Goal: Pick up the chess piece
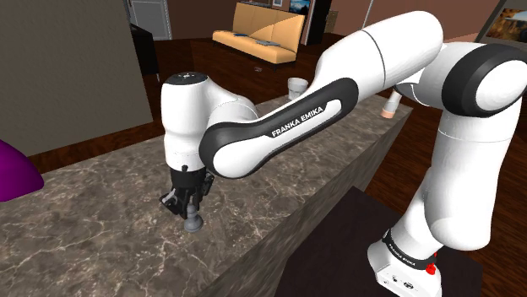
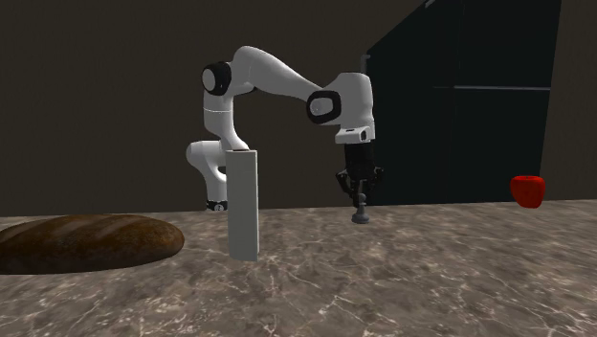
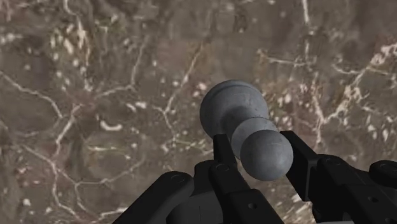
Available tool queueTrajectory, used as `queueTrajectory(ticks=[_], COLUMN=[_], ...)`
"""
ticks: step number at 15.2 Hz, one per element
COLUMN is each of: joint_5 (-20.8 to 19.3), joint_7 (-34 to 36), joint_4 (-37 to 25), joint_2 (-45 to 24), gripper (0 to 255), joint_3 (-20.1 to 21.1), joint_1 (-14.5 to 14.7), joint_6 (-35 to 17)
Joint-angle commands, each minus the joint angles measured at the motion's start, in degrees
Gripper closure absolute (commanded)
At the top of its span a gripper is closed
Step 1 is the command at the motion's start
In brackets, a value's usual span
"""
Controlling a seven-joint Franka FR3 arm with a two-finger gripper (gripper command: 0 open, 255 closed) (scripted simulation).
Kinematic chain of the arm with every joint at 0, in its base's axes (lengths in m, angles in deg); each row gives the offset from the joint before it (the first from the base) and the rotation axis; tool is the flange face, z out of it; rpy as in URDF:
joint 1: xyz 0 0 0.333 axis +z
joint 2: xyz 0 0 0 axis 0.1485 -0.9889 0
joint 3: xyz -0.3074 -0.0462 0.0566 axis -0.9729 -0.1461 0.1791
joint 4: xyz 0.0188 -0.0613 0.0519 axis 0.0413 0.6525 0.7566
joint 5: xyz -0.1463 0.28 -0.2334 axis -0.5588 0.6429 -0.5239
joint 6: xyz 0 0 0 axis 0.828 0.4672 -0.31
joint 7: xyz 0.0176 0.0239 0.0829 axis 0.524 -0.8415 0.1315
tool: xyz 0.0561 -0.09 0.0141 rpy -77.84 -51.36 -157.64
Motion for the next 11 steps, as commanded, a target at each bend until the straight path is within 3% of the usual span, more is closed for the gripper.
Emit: queueTrajectory(ticks=[1,11], joint_5=[-0.01,0.83], joint_7=[0.0,-0.47], joint_4=[0.03,-1.75], joint_2=[-0.04,1.12], gripper=[255,255], joint_3=[0.01,0.37], joint_1=[0.02,-0.23], joint_6=[-0.04,2.73])
